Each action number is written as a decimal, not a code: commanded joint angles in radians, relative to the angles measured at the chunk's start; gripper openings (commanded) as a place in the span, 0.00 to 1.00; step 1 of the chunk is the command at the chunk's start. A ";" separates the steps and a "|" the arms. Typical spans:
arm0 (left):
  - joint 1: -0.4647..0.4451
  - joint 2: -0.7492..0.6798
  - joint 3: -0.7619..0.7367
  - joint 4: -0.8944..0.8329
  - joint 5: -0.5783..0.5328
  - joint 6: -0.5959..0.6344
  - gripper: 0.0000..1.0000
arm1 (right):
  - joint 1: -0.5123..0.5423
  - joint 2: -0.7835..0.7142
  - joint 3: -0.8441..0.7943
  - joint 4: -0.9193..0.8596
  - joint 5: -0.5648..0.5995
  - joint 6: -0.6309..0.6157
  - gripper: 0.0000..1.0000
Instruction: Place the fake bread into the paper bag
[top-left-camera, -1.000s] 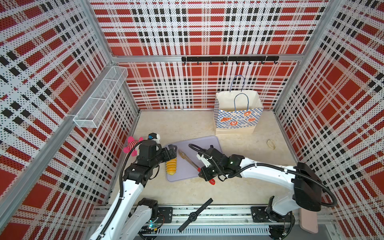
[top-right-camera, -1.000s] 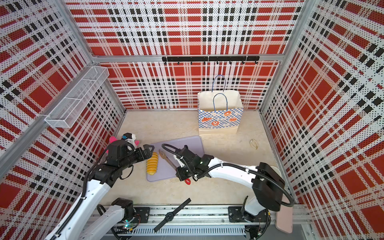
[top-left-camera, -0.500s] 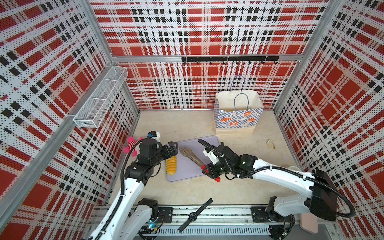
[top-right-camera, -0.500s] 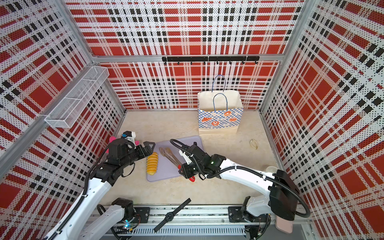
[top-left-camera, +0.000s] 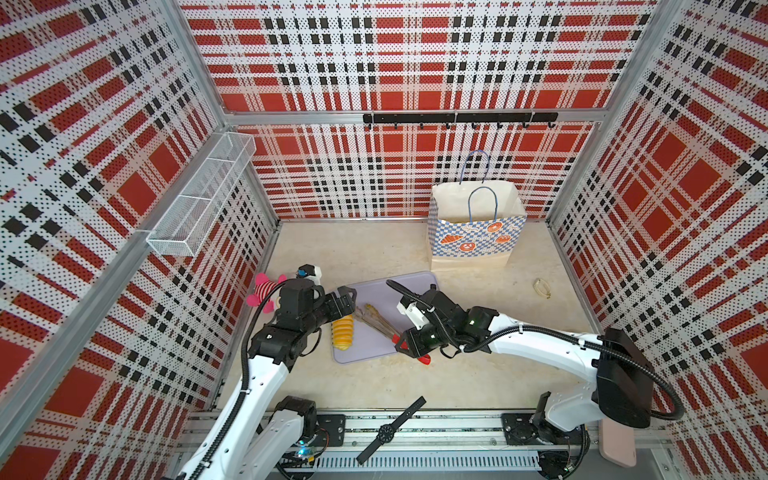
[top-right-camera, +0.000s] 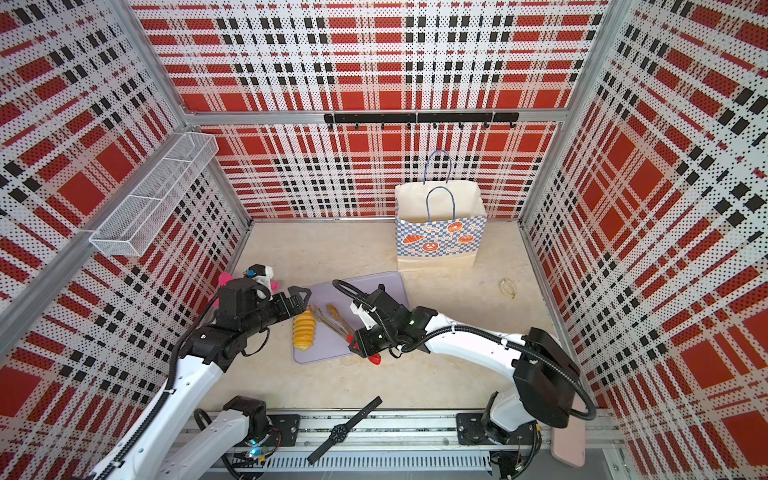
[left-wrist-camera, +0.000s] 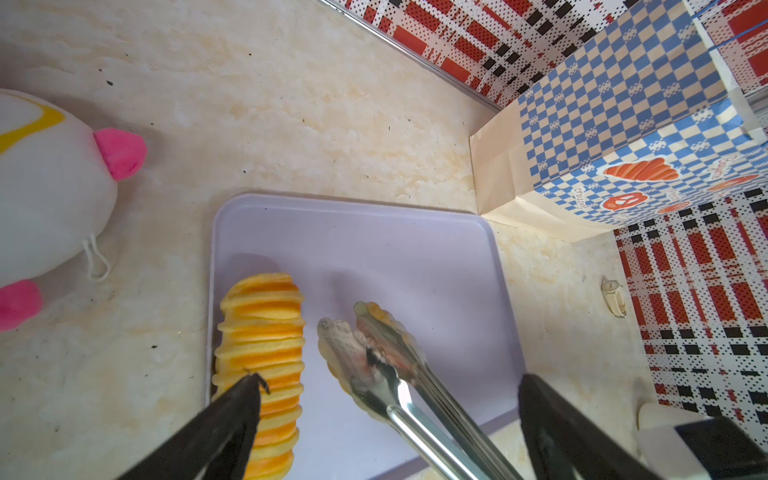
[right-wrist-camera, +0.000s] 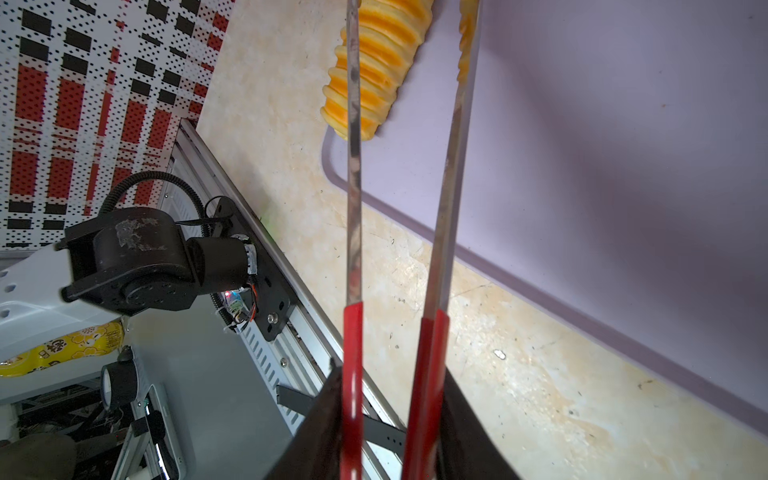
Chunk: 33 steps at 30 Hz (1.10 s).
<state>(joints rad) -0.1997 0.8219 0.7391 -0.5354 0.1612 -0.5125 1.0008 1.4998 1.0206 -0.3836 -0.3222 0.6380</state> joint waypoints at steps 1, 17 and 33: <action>0.003 -0.030 0.011 -0.051 0.006 0.029 0.98 | -0.001 0.035 0.044 0.088 -0.040 0.034 0.34; 0.008 -0.027 0.009 -0.075 -0.014 0.052 0.98 | 0.018 0.134 0.060 0.137 -0.048 0.087 0.34; 0.008 -0.041 0.005 -0.067 -0.024 0.050 0.98 | 0.046 0.198 0.059 0.208 -0.089 0.123 0.36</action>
<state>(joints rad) -0.1974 0.7902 0.7391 -0.6029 0.1482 -0.4805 1.0382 1.6791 1.0534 -0.2245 -0.3977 0.7483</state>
